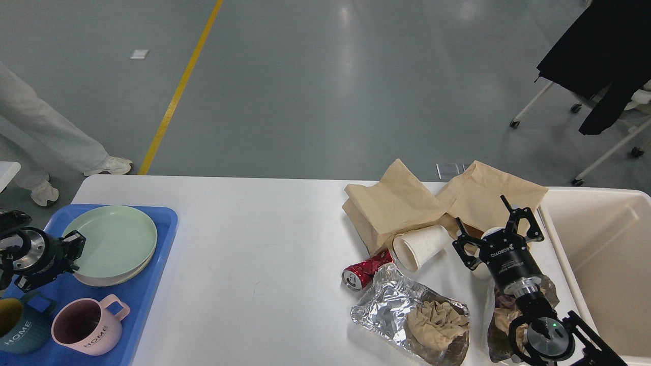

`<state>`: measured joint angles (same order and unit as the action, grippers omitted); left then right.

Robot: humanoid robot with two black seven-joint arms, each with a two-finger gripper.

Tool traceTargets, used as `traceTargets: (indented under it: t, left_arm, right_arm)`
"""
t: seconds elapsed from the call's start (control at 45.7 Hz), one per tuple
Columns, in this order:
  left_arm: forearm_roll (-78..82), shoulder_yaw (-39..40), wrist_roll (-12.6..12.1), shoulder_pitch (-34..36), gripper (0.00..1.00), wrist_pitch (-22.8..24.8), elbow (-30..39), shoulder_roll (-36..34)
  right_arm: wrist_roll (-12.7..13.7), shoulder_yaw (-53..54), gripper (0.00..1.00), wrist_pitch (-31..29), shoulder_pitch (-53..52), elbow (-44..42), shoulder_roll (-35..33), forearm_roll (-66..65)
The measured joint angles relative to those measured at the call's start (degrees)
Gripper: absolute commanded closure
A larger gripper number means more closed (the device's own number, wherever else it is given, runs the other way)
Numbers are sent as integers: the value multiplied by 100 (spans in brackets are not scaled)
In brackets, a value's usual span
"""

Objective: Tidy desktop
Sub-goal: 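Lift the green plate and stack it on the pink plate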

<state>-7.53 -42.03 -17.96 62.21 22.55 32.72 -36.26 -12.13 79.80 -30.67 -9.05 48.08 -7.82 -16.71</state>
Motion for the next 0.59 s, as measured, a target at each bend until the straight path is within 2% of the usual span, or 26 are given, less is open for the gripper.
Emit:
traceTargets:
  t: [0.088, 0.131, 0.328, 0.35, 0.372, 0.416, 0.591]
  left_arm:
    - [5, 40, 2, -21, 100, -52, -9, 25]
    - [5, 56, 10, -27, 93, -64, -13, 29]
    - [6, 75, 32, -31, 37, -157, -19, 27]
    - [7, 75, 32, -31, 23, -187, -19, 23]
    - [7, 75, 30, -31, 19, -268, -20, 8]
    - [7, 75, 18, -29, 13, -337, -22, 0]
    - [7, 73, -19, -5, 7, -599, -22, -4]
  right_arm:
    - [0, 0, 0, 0, -1, 0, 0, 0]
    - [0, 0, 0, 0, -1, 0, 0, -1]
    - [0, 0, 0, 0, -1, 0, 0, -2]
    - [0, 0, 0, 0, -1, 0, 0, -2]
    - [0, 0, 0, 0, -1, -1, 0, -2]
    - [0, 0, 0, 0, -1, -1, 0, -2]
    - [0, 0, 0, 0, -1, 0, 0, -2]
